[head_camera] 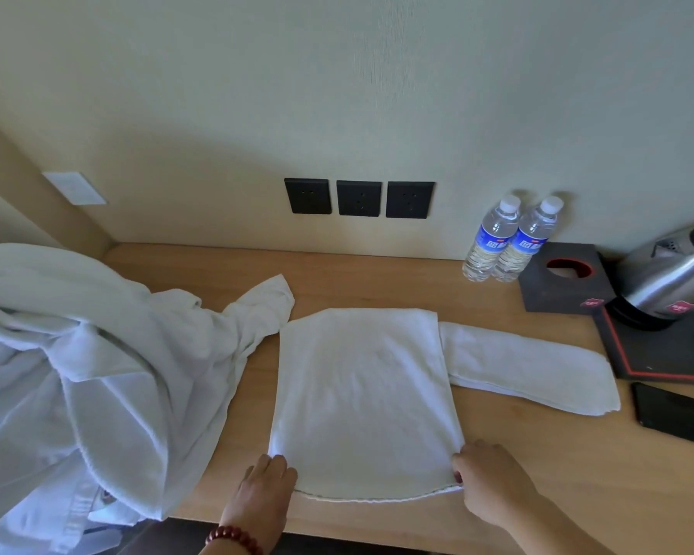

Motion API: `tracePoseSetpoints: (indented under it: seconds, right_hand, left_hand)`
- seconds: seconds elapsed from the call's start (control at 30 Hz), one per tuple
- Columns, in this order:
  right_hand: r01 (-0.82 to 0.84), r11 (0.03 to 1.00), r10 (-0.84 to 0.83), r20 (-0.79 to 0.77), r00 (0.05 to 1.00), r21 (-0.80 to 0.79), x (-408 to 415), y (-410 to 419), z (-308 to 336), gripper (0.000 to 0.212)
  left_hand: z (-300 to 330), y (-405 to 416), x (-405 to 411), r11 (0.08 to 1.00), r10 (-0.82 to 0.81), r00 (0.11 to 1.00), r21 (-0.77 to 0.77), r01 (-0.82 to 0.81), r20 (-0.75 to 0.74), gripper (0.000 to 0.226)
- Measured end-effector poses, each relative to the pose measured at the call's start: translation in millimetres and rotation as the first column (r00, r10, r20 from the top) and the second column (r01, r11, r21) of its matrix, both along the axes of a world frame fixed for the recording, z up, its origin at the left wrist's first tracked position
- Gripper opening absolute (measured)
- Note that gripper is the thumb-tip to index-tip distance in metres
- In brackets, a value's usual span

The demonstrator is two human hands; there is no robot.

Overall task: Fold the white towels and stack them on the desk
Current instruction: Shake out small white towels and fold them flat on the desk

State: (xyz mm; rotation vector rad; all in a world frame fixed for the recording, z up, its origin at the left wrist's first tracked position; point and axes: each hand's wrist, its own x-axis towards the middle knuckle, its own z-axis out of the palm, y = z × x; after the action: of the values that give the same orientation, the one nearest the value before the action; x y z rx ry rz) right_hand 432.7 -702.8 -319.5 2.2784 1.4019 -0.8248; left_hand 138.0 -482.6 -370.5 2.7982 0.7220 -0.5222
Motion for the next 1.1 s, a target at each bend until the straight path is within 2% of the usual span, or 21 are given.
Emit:
tracePoseSetpoints:
  seconds: [0.07, 0.13, 0.17, 0.27, 0.33, 0.4, 0.53, 0.6, 0.7, 0.8, 0.9, 1.1]
  right_hand:
    - [-0.011, 0.995, 0.004, -0.073, 0.997, -0.094, 0.5, 8.2, 9.0, 0.01]
    - [0.015, 0.984, -0.037, -0.124, 0.992, -0.177, 1.1, 17.2, 13.2, 0.026]
    - [0.039, 0.985, -0.061, -0.129, 0.99, -0.166, 1.7, 22.9, 15.1, 0.036]
    - [0.071, 0.992, -0.069, -0.022, 0.997, 0.105, 3.0, 42.8, 18.6, 0.046]
    - [0.099, 0.943, -0.111, 0.021, 0.994, 0.318, 0.7, 59.7, 14.9, 0.042]
    - [0.157, 0.861, -0.179, -0.002, 0.984, 0.484, 0.9, 74.1, 1.5, 0.038]
    - [0.277, 0.72, -0.389, 0.039, 0.921, 0.636, 31.2, 86.3, -25.5, 0.042]
    - [0.391, 0.732, -0.482, 0.019, 0.876, 0.559, 53.4, 81.0, -30.0, 0.06]
    - [0.448, 0.792, -0.52, 0.074, 0.851, 0.414, 87.0, 64.3, -44.7, 0.079]
    - [0.477, 0.823, -0.526, 0.098, 0.844, 0.307, 117.7, 54.3, -60.2, 0.07]
    - [0.535, 0.815, -0.559, 0.056, 0.828, 0.223, 134.5, 48.8, -72.4, 0.064]
    - [0.533, 0.806, -0.568, 0.084, 0.819, 0.257, 168.3, 42.6, -83.0, 0.067]
  left_hand:
    - [2.5, -1.8, -1.5, 1.0, -0.01, 0.999, 0.025, 0.009, 0.038, 0.053]
    - [2.3, -7.3, -2.8, 0.997, -0.049, 0.987, 0.07, 0.039, 0.153, 0.034]
    - [3.1, -10.4, -1.5, 0.996, -0.053, 0.977, 0.075, 0.038, 0.208, 0.03]
    - [19.2, -17.5, 20.2, 1.0, 0.005, 0.965, 0.014, -0.009, 0.262, 0.05]
    - [36.2, -15.8, 43.1, 0.998, 0.032, 0.964, 0.042, -0.044, 0.266, 0.064]
    - [47.0, -10.2, 66.8, 0.992, 0.059, 0.955, 0.09, -0.088, 0.291, 0.067]
    - [41.0, 5.9, 109.0, 0.973, 0.096, 0.946, 0.171, -0.155, 0.309, 0.069]
    - [24.8, 13.2, 120.7, 0.966, 0.085, 0.96, 0.215, -0.146, 0.268, 0.073]
    - [1.3, 20.5, 130.8, 0.958, 0.092, 0.97, 0.246, -0.149, 0.227, 0.077]
    - [-20.0, 28.5, 137.6, 0.954, 0.104, 0.973, 0.257, -0.156, 0.208, 0.077]
    - [-43.0, 39.8, 137.6, 0.953, 0.146, 0.978, 0.246, -0.18, 0.15, 0.077]
    - [-65.0, 53.1, 134.0, 0.943, 0.183, 0.975, 0.257, -0.21, 0.126, 0.079]
